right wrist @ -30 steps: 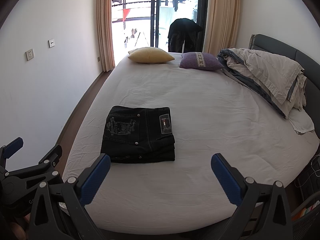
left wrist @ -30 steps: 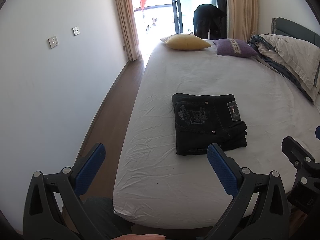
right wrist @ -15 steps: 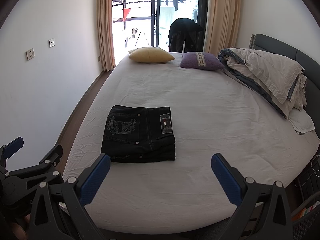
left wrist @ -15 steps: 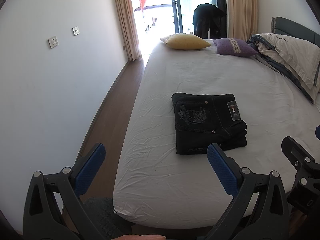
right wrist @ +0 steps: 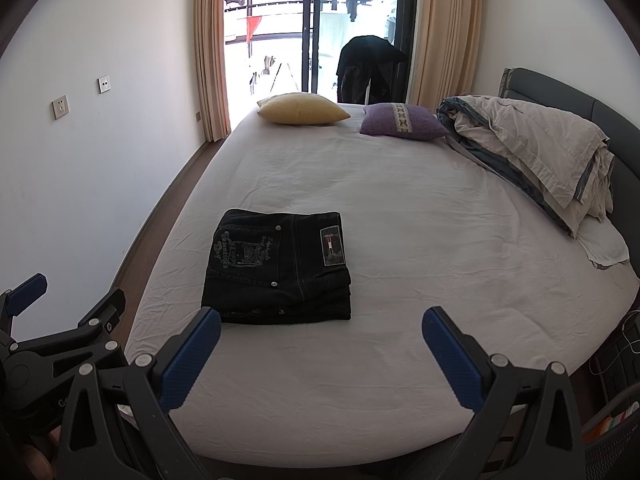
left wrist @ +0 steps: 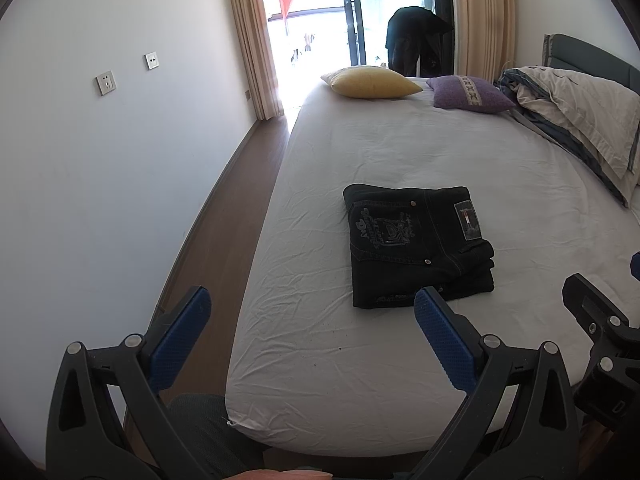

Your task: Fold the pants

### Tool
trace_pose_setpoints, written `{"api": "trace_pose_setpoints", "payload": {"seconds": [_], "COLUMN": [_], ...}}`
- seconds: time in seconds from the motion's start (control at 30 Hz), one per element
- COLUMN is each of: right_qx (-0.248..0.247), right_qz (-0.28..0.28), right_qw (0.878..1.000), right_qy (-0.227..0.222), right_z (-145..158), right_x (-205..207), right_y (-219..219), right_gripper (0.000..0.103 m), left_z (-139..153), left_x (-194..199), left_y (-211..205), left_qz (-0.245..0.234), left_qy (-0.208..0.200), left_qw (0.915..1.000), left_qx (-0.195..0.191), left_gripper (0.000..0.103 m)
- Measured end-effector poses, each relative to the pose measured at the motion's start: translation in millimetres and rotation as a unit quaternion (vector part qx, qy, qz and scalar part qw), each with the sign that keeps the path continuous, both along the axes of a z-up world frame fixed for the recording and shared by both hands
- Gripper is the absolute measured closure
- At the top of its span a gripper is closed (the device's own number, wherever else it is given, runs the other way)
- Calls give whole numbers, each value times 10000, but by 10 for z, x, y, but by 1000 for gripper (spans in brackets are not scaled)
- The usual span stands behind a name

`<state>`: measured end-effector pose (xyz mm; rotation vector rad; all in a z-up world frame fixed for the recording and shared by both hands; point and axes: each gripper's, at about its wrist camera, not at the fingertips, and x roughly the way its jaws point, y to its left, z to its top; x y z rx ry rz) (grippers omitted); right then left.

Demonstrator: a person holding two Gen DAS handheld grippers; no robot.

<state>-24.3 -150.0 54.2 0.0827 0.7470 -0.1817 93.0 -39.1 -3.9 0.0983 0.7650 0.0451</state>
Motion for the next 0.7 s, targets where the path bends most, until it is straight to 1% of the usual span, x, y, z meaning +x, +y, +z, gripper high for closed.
{"api": "trace_pose_setpoints", "payload": {"seconds": [0.5, 0.7], "right_qx": [6, 9], "right_qz": [14, 34], "right_qw": [10000, 10000], "right_qy": [26, 53], "right_z": [-4, -60], "right_x": [-17, -64], "right_y": [-18, -56], "right_gripper": [0, 0], "left_z": [-10, -10], "left_x": [-2, 0], "left_y": [13, -1], "left_qz": [-40, -125], "left_qy": [32, 42], "left_qw": [10000, 9999], "left_qx": [28, 5], "left_gripper": [0, 0]}}
